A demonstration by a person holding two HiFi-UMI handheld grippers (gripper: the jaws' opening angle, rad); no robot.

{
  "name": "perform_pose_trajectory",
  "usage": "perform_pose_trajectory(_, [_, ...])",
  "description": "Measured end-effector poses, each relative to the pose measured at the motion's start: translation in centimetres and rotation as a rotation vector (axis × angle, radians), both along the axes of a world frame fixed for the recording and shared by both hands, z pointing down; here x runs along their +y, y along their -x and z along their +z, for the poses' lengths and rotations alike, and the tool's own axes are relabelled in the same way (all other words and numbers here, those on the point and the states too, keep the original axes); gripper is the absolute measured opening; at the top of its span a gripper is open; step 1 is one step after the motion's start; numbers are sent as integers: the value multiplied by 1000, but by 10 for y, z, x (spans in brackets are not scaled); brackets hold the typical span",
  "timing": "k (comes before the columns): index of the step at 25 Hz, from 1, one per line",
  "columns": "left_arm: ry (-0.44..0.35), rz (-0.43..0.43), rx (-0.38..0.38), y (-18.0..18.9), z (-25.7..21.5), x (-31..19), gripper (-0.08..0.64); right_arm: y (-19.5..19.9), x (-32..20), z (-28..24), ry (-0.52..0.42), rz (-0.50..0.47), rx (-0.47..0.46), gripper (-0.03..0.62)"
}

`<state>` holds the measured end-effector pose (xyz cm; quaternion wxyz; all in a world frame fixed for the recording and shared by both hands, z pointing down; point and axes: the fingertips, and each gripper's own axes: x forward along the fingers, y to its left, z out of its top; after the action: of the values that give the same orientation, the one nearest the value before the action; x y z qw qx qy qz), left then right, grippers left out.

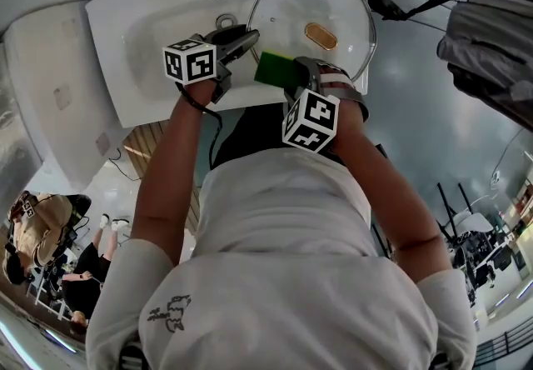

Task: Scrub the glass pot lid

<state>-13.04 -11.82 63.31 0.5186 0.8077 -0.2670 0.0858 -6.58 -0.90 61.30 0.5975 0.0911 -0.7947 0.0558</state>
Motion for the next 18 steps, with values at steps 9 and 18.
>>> perform_pose_trajectory(9, [7,40,-3,1,1,0,119,-51,39,6,71,3,26,287])
perform_pose_trajectory(18, [9,77,-18,-2,1,1,118,-115,51,8,183,141,64,288])
